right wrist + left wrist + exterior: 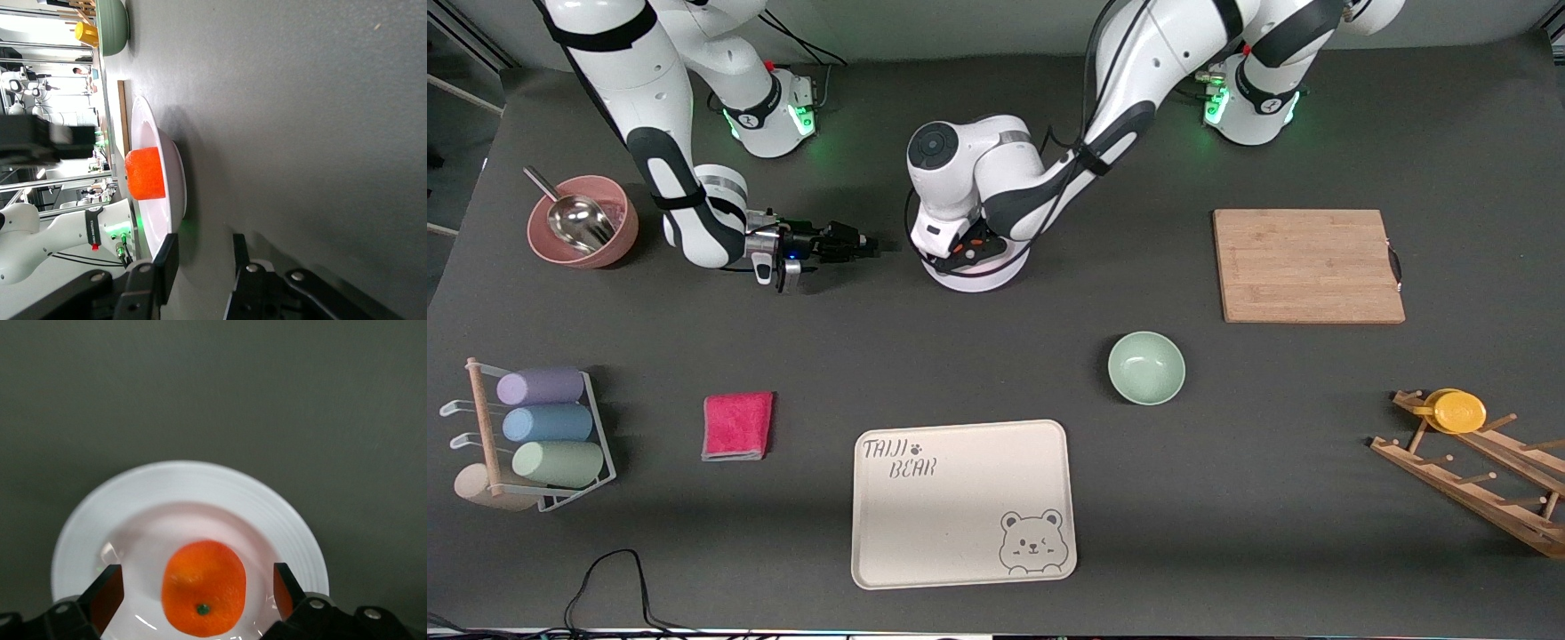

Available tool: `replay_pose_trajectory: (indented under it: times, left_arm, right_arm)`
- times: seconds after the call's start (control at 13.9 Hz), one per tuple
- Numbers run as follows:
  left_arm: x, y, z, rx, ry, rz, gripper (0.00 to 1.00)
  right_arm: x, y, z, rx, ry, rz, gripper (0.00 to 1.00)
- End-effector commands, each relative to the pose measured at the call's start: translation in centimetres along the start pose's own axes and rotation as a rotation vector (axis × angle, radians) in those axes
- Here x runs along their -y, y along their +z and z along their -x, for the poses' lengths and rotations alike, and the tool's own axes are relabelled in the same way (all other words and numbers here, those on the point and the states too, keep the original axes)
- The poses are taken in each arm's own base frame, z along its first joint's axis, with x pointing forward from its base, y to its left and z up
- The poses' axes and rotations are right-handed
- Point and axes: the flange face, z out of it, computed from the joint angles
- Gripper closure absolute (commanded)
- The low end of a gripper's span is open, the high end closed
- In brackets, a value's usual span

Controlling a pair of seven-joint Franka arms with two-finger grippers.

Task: Place orange and plate with both arms
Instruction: 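Release the orange onto the plate and raise the left gripper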

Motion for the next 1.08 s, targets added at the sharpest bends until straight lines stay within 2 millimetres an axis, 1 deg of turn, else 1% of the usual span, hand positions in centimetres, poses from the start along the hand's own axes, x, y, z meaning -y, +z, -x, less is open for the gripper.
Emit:
replay_pose_trajectory:
  times: [0.0, 0.07, 0.14, 0.36, 0.58, 0.65, 0.79, 0.86, 0.94, 1.01]
  left_arm:
    - [2.0, -4.8, -3.4, 0.025, -0.002, 0.006, 0.00]
    - [3.0, -6.6, -5.3, 0.046, -0.006, 0.011, 0.00]
    - [4.2, -8.6, -6.7, 0.077, 0.006, 0.011, 0.00]
    - [9.6, -13.6, -13.0, 0.142, 0.011, -0.013, 0.00]
    - [16.5, -18.9, -20.7, 0.130, -0.036, 0.029, 0.00]
    - [18.9, -20.2, -23.1, 0.114, -0.050, 0.042, 0.00]
    - [23.9, -21.9, -27.0, 0.090, -0.052, 0.015, 0.00]
    - [26.9, -22.5, -29.0, 0.088, -0.054, -0.004, 0.00]
    - [29.6, -23.4, -30.5, 0.075, -0.055, -0.024, 0.00]
    - [31.9, -24.3, -31.6, 0.060, -0.055, -0.042, 0.00]
  right_arm:
    - [0.1, 0.7, -0.2, -0.032, -0.015, -0.016, 0.60]
    - [0.5, 1.4, -0.1, -0.025, -0.018, -0.017, 0.60]
    - [0.7, 1.8, -0.2, -0.042, -0.015, -0.021, 0.60]
    - [1.6, 3.3, 0.0, -0.052, -0.024, -0.031, 0.60]
    - [2.4, 4.9, 0.1, -0.076, -0.018, -0.043, 0.60]
    - [2.7, 5.5, 0.2, -0.080, -0.018, -0.046, 0.61]
    - [3.1, 6.7, 0.2, -0.088, -0.018, -0.051, 0.60]
    - [3.3, 7.3, 0.2, -0.095, -0.016, -0.052, 0.60]
    - [3.4, 7.8, 0.2, -0.101, -0.013, -0.054, 0.60]
    - [3.5, 8.2, 0.3, -0.106, -0.010, -0.056, 0.60]
